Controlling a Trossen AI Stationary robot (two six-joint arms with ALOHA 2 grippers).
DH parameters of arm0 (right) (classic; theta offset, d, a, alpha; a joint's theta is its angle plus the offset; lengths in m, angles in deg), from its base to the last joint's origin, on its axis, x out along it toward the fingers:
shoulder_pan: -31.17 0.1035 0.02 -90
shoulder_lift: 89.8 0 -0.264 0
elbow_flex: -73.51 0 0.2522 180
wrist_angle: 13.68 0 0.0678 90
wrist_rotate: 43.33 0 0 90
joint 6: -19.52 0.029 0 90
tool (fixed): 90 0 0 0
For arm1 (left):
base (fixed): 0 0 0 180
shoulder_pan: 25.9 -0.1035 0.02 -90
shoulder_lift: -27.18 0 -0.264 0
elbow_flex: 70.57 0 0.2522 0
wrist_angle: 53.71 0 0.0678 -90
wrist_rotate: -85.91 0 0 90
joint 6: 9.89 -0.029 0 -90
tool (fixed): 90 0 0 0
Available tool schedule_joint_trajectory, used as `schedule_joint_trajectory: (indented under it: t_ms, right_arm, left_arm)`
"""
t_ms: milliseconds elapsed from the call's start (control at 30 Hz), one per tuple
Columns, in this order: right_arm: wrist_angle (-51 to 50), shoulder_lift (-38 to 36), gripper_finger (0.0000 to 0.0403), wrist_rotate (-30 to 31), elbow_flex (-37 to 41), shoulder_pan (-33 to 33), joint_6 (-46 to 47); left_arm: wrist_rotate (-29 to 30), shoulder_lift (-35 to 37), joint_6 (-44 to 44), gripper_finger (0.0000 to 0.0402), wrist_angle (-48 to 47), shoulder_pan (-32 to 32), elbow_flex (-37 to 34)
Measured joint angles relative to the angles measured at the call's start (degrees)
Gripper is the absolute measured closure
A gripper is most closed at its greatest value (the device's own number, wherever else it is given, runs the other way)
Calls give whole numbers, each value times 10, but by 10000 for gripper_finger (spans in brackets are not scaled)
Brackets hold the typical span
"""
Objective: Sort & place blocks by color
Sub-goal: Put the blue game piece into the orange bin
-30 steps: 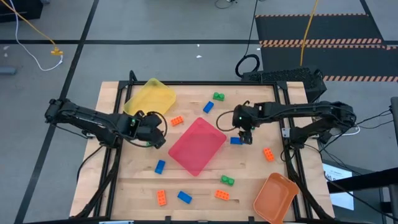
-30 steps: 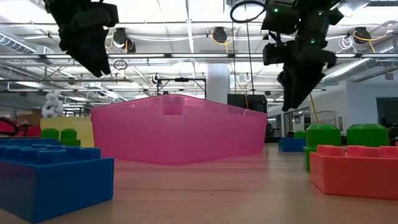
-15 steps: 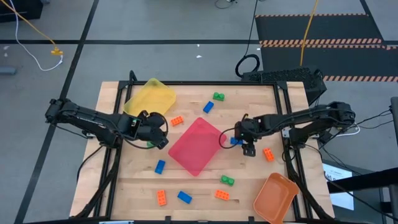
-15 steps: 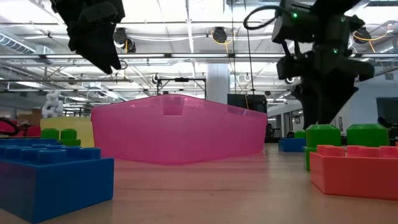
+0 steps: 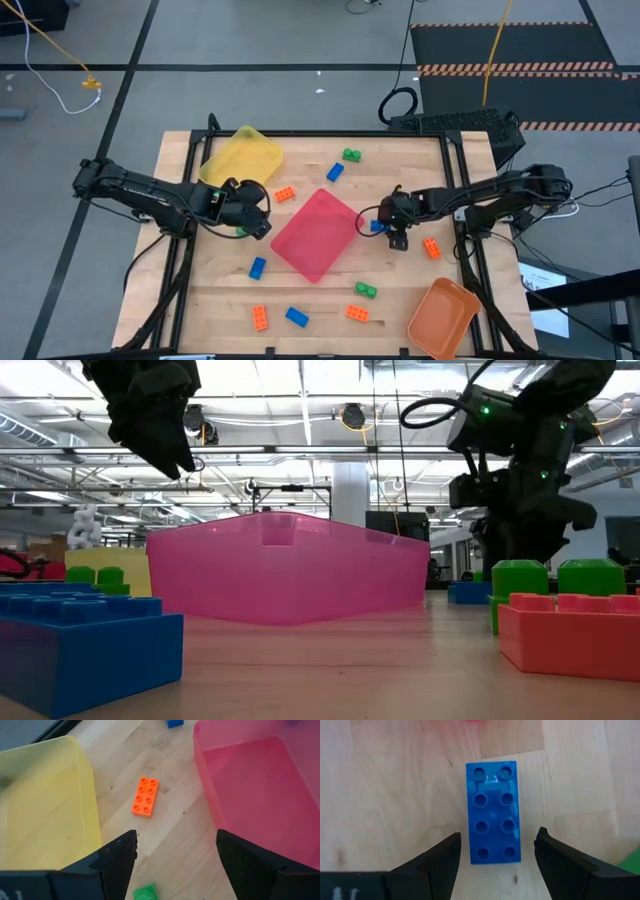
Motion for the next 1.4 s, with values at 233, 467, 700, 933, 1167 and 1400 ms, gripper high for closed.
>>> schedule_joint_trajectory:
  t_ms: [233, 467, 700, 933, 1167, 1400]
  right_arm:
    - [37, 0, 166, 7, 17, 0, -5]
    - [36, 0, 217, 32, 17, 3, -28]
    - [34, 0, 284, 31, 16, 4, -65]
    - [-8, -16, 284, 29, 16, 5, -77]
    - [-111, -111, 284, 24, 8, 5, -39]
    - [-173, -220, 284, 16, -30, 40, -58]
  left_arm:
    - [0, 0, 1, 126, 1, 0, 0]
    - [10, 0, 8, 126, 1, 0, 0]
    - [16, 0, 7, 126, 1, 0, 0]
    - [46, 0, 9, 126, 1, 0, 0]
    - [57, 0, 12, 126, 40, 1, -27]
    - [57, 0, 10, 126, 73, 1, -45]
